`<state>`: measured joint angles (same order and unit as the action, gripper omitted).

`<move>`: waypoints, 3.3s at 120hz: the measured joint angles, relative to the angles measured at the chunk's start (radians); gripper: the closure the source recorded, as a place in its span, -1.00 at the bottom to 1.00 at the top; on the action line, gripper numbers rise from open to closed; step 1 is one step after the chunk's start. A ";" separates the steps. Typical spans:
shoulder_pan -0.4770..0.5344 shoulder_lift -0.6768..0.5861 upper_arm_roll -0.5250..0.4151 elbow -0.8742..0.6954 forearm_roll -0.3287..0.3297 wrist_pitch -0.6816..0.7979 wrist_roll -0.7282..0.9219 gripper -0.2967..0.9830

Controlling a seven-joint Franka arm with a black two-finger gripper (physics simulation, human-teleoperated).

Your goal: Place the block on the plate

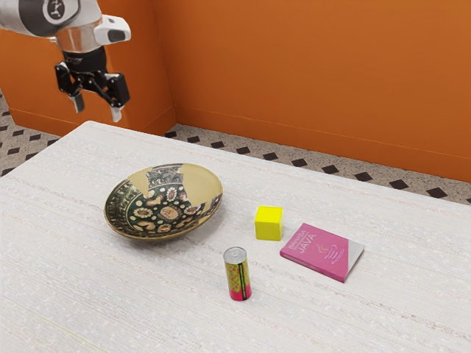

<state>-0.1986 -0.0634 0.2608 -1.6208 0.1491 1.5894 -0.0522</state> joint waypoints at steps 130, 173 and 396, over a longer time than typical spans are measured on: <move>-0.122 0.679 -0.174 0.243 -0.209 0.396 -0.348 -0.54; -0.113 0.833 -0.169 0.359 -0.201 0.473 -0.449 -0.54; 0.159 0.444 -0.214 -0.004 -0.117 0.474 -0.521 -0.12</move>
<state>-0.0392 0.3809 0.0472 -1.6245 0.0322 2.0631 -0.5730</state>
